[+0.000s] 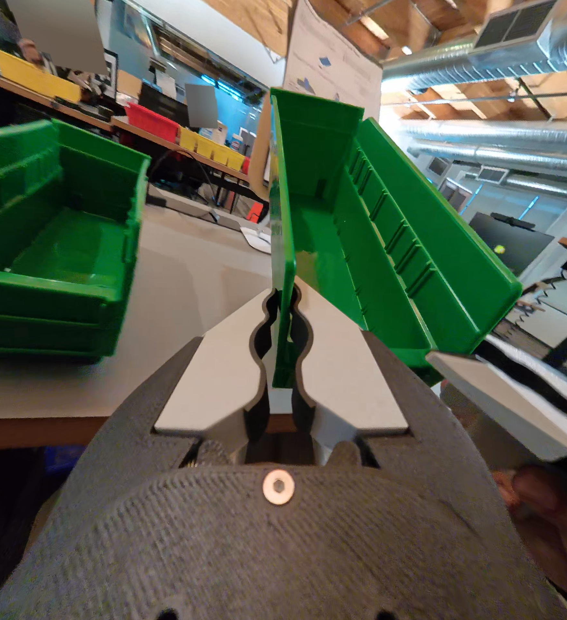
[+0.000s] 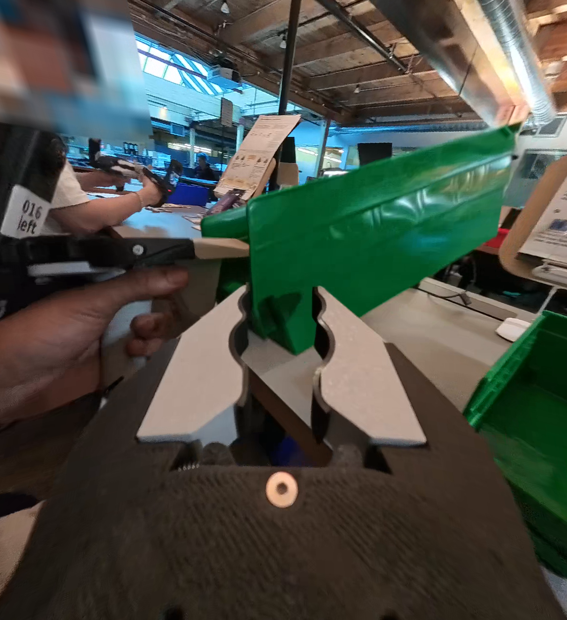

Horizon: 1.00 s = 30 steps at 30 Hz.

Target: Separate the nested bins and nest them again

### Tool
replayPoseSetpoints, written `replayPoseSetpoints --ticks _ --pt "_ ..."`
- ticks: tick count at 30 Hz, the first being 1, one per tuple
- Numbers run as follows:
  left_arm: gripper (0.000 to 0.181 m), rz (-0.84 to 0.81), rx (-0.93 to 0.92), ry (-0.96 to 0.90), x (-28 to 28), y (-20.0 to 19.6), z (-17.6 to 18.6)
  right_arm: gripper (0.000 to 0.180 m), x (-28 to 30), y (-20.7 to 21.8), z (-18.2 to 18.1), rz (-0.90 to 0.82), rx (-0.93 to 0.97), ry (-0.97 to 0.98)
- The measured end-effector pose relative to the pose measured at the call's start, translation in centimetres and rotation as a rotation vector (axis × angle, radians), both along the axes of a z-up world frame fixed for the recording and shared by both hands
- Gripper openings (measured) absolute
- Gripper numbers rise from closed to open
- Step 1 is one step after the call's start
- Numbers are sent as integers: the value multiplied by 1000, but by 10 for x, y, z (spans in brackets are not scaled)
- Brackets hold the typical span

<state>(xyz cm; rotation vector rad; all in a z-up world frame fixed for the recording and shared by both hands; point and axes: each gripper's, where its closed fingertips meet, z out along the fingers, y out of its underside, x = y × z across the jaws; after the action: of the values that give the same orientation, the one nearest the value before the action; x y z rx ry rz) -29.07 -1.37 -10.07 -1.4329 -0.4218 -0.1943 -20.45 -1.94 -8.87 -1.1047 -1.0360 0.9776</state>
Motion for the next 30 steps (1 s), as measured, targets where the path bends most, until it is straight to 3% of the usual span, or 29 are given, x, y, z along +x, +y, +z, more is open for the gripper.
replayPoseSetpoints --ticks 7,11,21,30 --pt "1 166 98 125 -64 -26 55 28 0 -1 -17 3 74 -69" --pt "1 234 39 177 -116 -33 76 23 8 9 -25 -31 81 -105" --pt "3 219 -307 204 -195 -12 41 17 35 30 -33 -139 84 -148" --pt "3 210 -386 165 -205 7 23 16 49 44 -34 -196 66 -154"
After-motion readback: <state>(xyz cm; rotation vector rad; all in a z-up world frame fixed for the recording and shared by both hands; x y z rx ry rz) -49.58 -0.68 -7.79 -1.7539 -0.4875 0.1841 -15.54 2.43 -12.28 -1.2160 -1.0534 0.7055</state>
